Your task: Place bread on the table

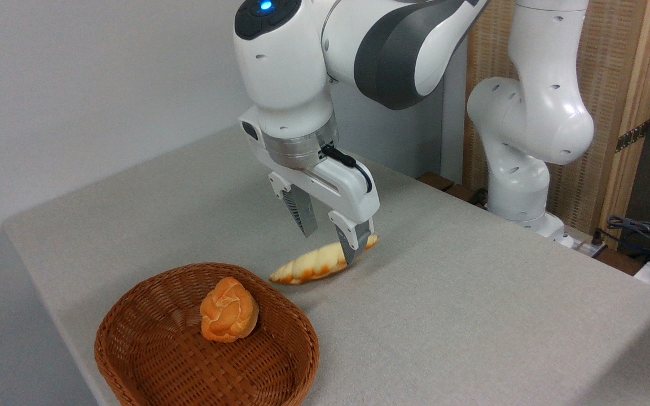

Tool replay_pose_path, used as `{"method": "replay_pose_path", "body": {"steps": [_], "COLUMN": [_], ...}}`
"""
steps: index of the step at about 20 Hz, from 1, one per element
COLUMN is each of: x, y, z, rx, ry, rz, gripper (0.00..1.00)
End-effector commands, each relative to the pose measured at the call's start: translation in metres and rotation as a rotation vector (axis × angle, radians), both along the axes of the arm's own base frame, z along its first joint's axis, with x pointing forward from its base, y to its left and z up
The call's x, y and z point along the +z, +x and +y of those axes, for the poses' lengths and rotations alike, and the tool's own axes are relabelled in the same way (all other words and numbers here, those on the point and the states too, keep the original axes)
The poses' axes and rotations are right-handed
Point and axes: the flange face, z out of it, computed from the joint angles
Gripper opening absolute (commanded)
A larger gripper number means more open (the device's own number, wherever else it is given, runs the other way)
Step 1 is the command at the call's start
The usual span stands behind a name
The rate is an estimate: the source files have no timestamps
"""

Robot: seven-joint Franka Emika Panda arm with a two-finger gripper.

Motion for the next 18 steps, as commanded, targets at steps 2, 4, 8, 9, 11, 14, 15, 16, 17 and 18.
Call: {"method": "replay_pose_path", "body": {"steps": [2,4,8,9,11,14,15,16,17,18], "x": [0.036,0.053,0.065,0.066,0.066,0.063,0.063,0.062,0.062,0.062], "y": [0.019,0.028,0.039,0.039,0.039,0.040,0.040,0.040,0.040,0.040], "z": [-0.010,-0.008,-0.026,-0.023,-0.019,-0.017,-0.016,-0.015,-0.016,-0.016], "rx": [-0.025,-0.032,-0.044,-0.029,-0.019,-0.018,-0.005,0.022,0.049,0.068], "ry": [0.009,0.042,0.104,0.109,0.110,0.116,0.117,0.118,0.119,0.120], "rz": [-0.158,-0.235,-0.342,-0.345,-0.341,-0.332,-0.326,-0.320,-0.315,-0.313], "gripper": [1.00,1.00,1.00,1.00,1.00,1.00,1.00,1.00,1.00,1.00]}}
